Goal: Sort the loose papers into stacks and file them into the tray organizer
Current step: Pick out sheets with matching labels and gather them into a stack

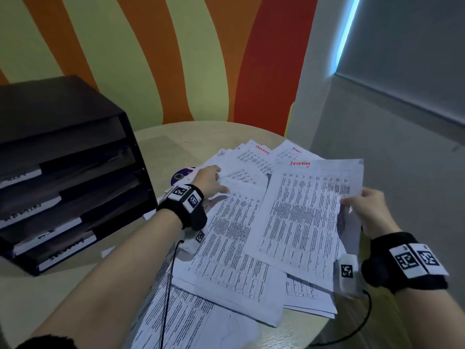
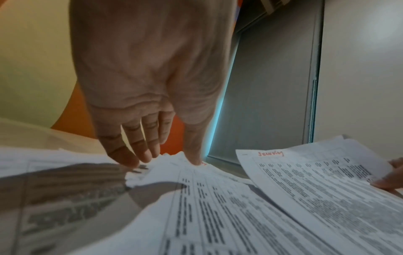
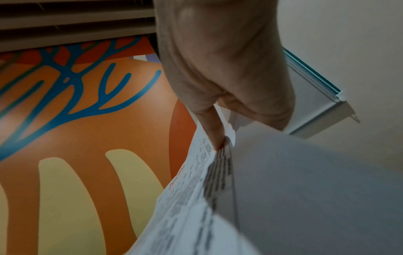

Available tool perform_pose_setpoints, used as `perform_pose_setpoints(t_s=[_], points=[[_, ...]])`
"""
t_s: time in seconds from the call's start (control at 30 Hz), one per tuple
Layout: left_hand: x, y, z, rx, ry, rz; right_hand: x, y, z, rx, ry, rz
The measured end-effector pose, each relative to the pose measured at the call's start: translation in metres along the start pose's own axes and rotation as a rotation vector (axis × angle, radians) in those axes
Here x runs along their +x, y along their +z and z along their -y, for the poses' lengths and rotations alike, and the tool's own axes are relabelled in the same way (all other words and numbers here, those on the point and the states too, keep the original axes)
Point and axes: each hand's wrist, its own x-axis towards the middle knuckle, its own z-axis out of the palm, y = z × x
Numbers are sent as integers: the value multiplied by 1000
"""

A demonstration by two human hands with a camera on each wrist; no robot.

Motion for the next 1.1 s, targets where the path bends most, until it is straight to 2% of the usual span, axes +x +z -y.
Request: perform_pose_setpoints(t_s=[0.23,0.37,0.43,0.53,0.6,0.7,0.93,1.1], points=[[4,21,-2,-38,-20,-123,1,0,-11,-57,-28,28],[0,19,-7,-98,56,-178,2,4,-18,-51,-18,41],[-4,15,-11,-239,54,-231,1,6,-20,-24,-9,59],[-6,4,-12,-572,-66,-368,1,6,-21,49,17,97],[-7,-5,-11,-725,-108,-398,1,7,-22,83,34,130],[-11,-14,-9,-897,-139,-371,-2,11,-19,121,28,196],[-33,-23,-22,-973,-101,-289,-9,26,-15,222,59,329],[-48,-26,-43,-1042,-41,-149,-18,49,-5,295,66,428]])
